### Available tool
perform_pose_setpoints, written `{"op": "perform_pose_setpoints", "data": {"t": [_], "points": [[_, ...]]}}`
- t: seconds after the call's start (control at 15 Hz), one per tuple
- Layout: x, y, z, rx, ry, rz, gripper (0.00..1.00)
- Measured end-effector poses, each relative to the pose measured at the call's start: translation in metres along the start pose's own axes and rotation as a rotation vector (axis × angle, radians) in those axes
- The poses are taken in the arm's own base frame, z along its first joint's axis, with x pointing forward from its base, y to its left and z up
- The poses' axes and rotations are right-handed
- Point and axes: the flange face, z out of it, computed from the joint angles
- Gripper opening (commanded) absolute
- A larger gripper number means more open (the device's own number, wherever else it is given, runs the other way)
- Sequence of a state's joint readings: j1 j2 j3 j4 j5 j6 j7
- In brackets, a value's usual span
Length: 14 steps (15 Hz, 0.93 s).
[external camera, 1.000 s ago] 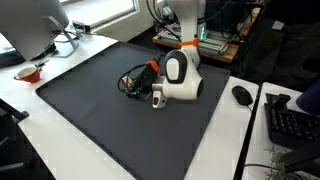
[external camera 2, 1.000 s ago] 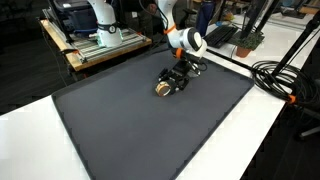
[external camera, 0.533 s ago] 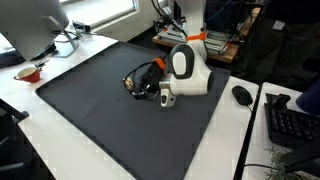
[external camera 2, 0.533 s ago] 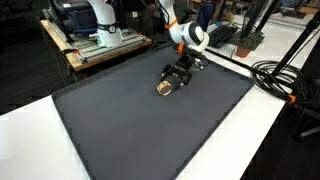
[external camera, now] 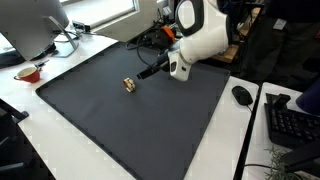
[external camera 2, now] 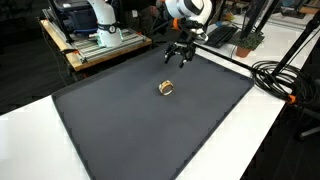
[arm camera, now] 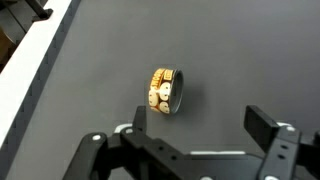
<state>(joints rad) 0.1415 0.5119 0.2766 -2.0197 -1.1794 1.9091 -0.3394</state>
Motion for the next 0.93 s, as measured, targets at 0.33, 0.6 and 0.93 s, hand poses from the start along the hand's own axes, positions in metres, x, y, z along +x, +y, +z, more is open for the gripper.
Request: {"op": "perform_pose_setpoints", "data": {"t": [0.33,0.6,0.93], "points": [[-0.093,-0.003,-0.048,0.119,0.115,0.230,1.00],[-0.159,-0.028,-0.079,0.224,0.189,0.414,1.00],[-0.207,-0.082,-0.106,0.319,0.260,0.606,1.00]]}}
